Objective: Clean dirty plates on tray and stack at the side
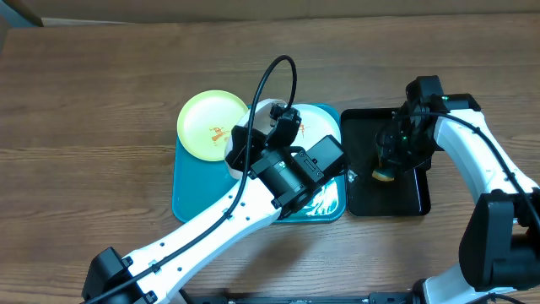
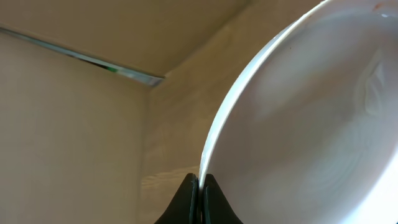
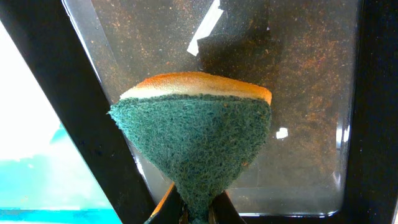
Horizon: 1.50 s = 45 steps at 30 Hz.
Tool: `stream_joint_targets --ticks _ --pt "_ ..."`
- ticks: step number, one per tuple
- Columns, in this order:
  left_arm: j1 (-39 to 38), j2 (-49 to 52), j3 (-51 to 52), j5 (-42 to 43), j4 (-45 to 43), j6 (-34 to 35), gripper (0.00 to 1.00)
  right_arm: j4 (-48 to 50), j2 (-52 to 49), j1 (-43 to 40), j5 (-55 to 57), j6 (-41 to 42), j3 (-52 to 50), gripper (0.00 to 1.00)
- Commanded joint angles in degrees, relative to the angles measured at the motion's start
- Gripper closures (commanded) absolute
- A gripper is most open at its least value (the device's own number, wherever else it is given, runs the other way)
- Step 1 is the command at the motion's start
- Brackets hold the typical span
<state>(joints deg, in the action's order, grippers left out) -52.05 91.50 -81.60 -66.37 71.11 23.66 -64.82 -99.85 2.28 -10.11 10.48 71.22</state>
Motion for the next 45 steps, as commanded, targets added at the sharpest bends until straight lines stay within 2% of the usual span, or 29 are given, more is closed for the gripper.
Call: stream_joint_targets --ticks 1,6,14,19,24,31,37,40,45 --pt "-0.26 -0.85 -0.48 -4.72 -0.24 1.25 0.96 0.00 0.83 -0.02 -0.48 -0.48 -0.02 0.96" --pt "-0.20 -0.87 -0.48 -2.51 -0.24 1.31 0.96 0.02 0.83 -0.02 -0.46 -0.48 -0.02 0.96" --pt "7.15 -1.77 -0.55 15.23 2.19 4.94 0.96 2.73 0.79 0.00 -0.48 -0.46 -0.02 0.96" --pt "17.42 -6.27 -0.57 24.74 4.22 6.16 0.96 5.73 0.72 0.00 -0.79 0.02 -0.37 0.96" --pt "31.47 -11.69 -0.57 35.58 3.87 5.90 0.96 12.35 0.70 0.00 -6.80 -0.02 -4.96 0.96" --pt "48.92 -11.34 -0.57 49.46 2.38 -1.84 0.96 22.34 0.68 0.00 -7.76 0.02 -14.36 0.96" --pt "61.37 -7.37 -0.55 54.01 1.79 -2.10 0.96 26.25 0.61 -0.02 -3.45 6.32 -18.53 0.95" --pt "64.96 -5.11 -0.55 54.25 1.05 -2.08 0.96 26.43 0.61 -0.02 -3.48 6.29 -18.51 0.92" --pt "68.94 -1.36 -0.55 54.21 -0.20 -2.05 0.96 25.51 0.61 0.00 -3.50 5.92 -18.49 0.92"
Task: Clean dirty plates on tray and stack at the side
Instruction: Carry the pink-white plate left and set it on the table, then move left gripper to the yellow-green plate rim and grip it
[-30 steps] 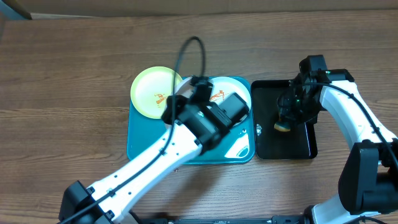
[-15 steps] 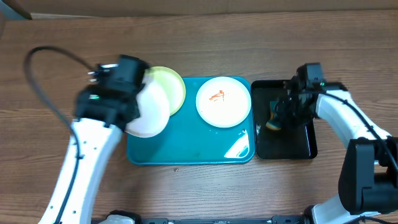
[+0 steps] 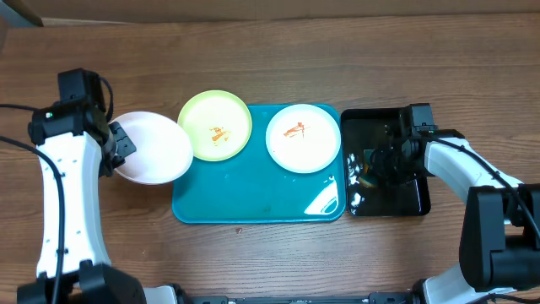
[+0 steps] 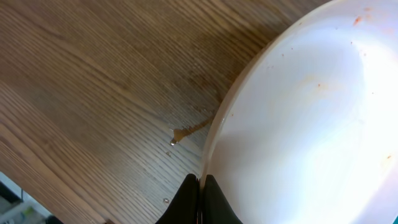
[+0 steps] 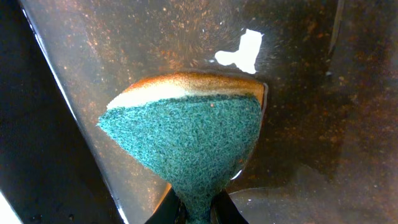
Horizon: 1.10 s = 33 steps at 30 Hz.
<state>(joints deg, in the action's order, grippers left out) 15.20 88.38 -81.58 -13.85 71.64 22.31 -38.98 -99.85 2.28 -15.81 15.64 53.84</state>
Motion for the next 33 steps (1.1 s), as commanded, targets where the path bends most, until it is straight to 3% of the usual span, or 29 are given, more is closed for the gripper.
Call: stream_joint_targets --ticks 1,14,30,31,33 --pt "2.25 2.36 -0.57 1.68 -1.22 -0.70 0.96 -0.57 0.61 0.00 2.21 0.68 -1.11 0.92" --pt "5.70 12.44 -0.59 -4.13 -7.52 -0.63 0.96 -3.23 0.63 0.00 2.23 -2.19 -1.11 0.94" --pt "16.11 16.52 -0.57 -0.63 -9.44 1.51 0.96 -3.96 0.63 0.00 2.25 -2.58 -1.11 0.93" --pt "16.46 16.52 -0.57 0.07 -9.49 1.49 0.91 -3.96 0.63 0.00 2.25 -2.58 -1.11 0.93" --pt "16.76 16.52 -0.57 1.09 -9.35 1.49 0.63 -3.96 0.63 0.00 2.25 -2.60 -1.11 0.93"
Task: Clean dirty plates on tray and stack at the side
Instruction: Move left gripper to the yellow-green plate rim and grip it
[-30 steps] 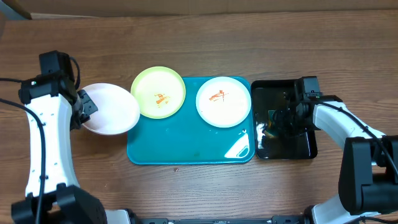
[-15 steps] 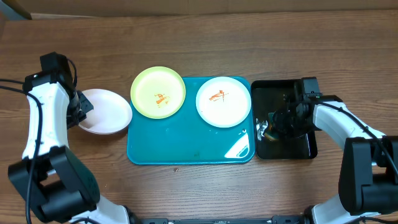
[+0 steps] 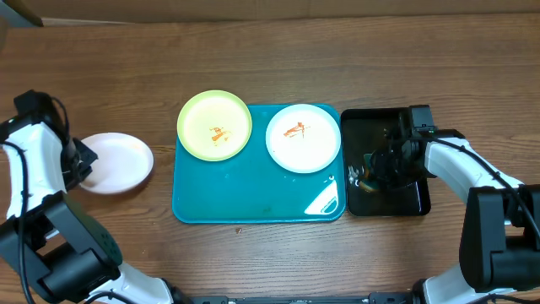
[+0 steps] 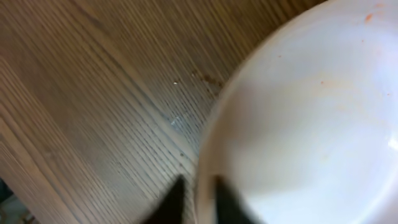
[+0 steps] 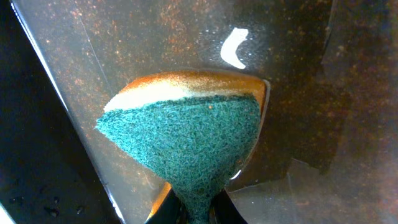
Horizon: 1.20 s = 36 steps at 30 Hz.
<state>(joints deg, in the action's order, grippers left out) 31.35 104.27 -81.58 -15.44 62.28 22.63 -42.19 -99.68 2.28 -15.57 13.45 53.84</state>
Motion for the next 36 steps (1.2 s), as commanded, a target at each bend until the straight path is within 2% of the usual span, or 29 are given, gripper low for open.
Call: stream_joint_targets --ticks 1,2,5,11,15,20,23,25,29,36 --pt "0.61 0.63 -0.59 3.69 -0.04 1.14 0.50 -0.76 0.46 0.00 2.01 -0.42 -1.11 0.93" --pt "0.61 0.63 -0.59 5.22 -0.20 0.72 0.44 -0.79 0.46 0.00 1.99 -0.39 -1.11 0.93" --pt "0.50 0.61 -0.61 12.59 -0.94 -2.69 0.40 -1.09 0.46 0.00 1.99 -0.39 -1.11 0.93" --pt "-1.05 -0.07 -2.49 32.26 -1.18 -12.22 0.37 -4.02 0.46 0.00 2.01 -3.28 -0.31 0.96" --pt "-5.18 -3.52 -3.74 37.31 -1.36 -18.25 0.34 -9.53 0.46 -0.46 1.99 -3.45 4.98 0.96" --pt "-13.86 -7.85 -3.72 37.13 -2.82 -24.76 0.34 -17.97 0.46 -0.55 2.14 -4.96 15.34 0.96" --pt "-19.28 -7.48 -3.65 32.65 -3.39 -25.44 0.29 -18.99 0.46 -0.55 2.21 -4.94 17.55 0.93" --pt "-22.36 -6.58 -3.65 28.33 -3.61 -25.44 0.30 -18.73 0.42 -0.55 2.40 -4.96 17.25 0.89" --pt "-26.73 -3.61 -3.65 23.37 -4.70 -25.44 0.27 -16.44 0.33 -0.52 2.89 -4.96 14.43 0.89" --pt "-28.98 2.27 -3.65 22.75 -5.95 -23.21 0.26 -5.18 0.07 -0.48 2.89 -4.92 4.00 0.85"
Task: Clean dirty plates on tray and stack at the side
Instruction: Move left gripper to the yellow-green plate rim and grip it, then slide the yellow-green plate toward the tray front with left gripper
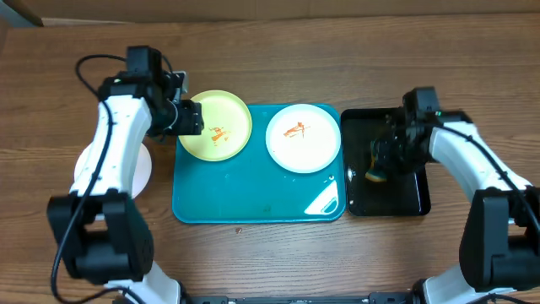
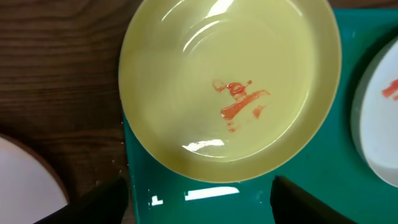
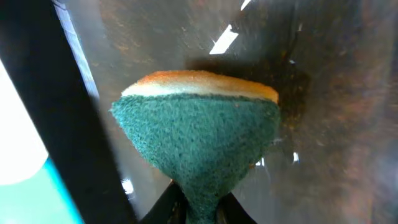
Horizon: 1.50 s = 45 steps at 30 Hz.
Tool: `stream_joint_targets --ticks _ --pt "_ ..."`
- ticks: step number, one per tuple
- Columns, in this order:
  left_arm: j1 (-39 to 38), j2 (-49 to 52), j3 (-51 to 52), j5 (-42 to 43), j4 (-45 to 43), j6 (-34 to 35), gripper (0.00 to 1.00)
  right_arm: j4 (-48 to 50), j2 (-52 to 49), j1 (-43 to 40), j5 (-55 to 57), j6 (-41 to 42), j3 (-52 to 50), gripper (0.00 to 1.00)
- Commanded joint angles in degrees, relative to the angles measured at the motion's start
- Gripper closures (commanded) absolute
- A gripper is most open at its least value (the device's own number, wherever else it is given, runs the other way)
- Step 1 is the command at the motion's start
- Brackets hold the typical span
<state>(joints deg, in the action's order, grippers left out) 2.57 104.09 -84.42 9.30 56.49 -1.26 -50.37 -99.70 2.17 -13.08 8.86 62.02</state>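
Note:
A yellow-green plate [image 2: 230, 93] with a red smear lies on the back left corner of the teal tray [image 1: 253, 198]. My left gripper [image 2: 199, 182] hovers open just above the plate's near rim, and shows in the overhead view [image 1: 190, 118] at its left edge. A white plate [image 1: 302, 138] with a red smear sits on the tray's back right. Another white plate [image 1: 143, 173] rests on the table left of the tray, partly hidden by my left arm. My right gripper [image 3: 199, 208] is shut on a green and yellow sponge [image 3: 199, 137] over the black tray [image 1: 405, 198].
The black tray holds a film of water under the sponge. Wooden table [image 1: 337, 51] surrounds both trays. A corner of the left white plate [image 2: 25, 180] appears beside my left finger.
My left gripper has left the white plate on the table at far left and now hangs open over the yellow-green plate. The right gripper with the sponge has shifted slightly within the black tray.
First my left gripper held a white plate tilted over the teal tray. Then it held the plate over the table left of the tray, then farther left with jaws parting. The plate now lies there alone. My right gripper kept the sponge in the black tray throughout.

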Motion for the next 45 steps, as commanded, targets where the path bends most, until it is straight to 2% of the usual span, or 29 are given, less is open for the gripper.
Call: stream_joint_targets --ticks 1,5,9,10,13,16,19,21,24,26,27,33,35,38,45 --pt "-0.13 2.95 -0.81 -2.01 -0.15 1.40 0.26 4.94 -0.07 -0.37 0.37 -0.28 -5.86 0.84" --pt "-0.26 4.24 -0.81 -1.81 0.24 1.66 0.26 9.97 -0.42 -0.37 0.37 1.73 -10.84 0.84" --pt "-0.98 4.24 -0.81 -1.68 0.96 3.82 0.29 10.21 -0.39 -0.37 0.37 1.79 -11.50 0.84" --pt "-1.25 4.26 -0.81 -1.29 1.53 4.74 0.31 10.25 -0.42 -0.37 0.37 1.79 -11.50 0.83" --pt "-2.14 4.35 -0.55 0.55 2.16 5.92 0.49 10.21 -0.39 -0.37 0.33 1.79 -11.50 0.83" --pt "-3.43 4.35 0.26 1.05 1.46 6.60 0.50 10.23 -0.39 -0.37 0.35 1.79 -11.50 0.83" --pt "-4.74 4.37 1.38 1.03 -0.24 6.62 0.56 9.88 -0.42 -0.37 0.35 1.77 -11.50 0.83" --pt "-5.75 4.37 2.32 1.05 -1.79 6.64 0.67 9.35 -0.39 -0.37 0.35 1.77 -11.50 0.83" --pt "-7.34 4.37 4.02 0.96 -4.17 6.62 0.69 9.07 -0.39 -0.37 0.35 1.79 -11.50 0.83" --pt "-8.26 4.37 5.62 0.42 -5.51 6.67 0.82 9.09 -0.39 -0.37 0.33 1.79 -11.50 0.83" --pt "-8.63 4.37 6.60 0.37 -6.27 7.28 0.84 9.05 -0.39 -0.37 0.33 1.79 -11.50 0.83" --pt "-9.77 4.37 12.13 0.17 -9.99 10.62 0.87 8.50 -0.39 -0.37 0.35 1.77 -11.50 0.83" --pt "-9.94 4.37 13.07 0.24 -9.51 11.87 0.92 8.50 -0.39 -0.37 0.35 1.77 -11.50 0.83" --pt "-10.40 4.37 13.68 1.20 -7.54 13.11 0.92 8.28 -0.42 -0.37 0.35 1.77 -11.50 0.83" --pt "-13.05 4.37 13.68 9.55 -2.95 13.03 0.93 8.24 -0.39 -0.37 0.37 1.55 -11.50 0.83"
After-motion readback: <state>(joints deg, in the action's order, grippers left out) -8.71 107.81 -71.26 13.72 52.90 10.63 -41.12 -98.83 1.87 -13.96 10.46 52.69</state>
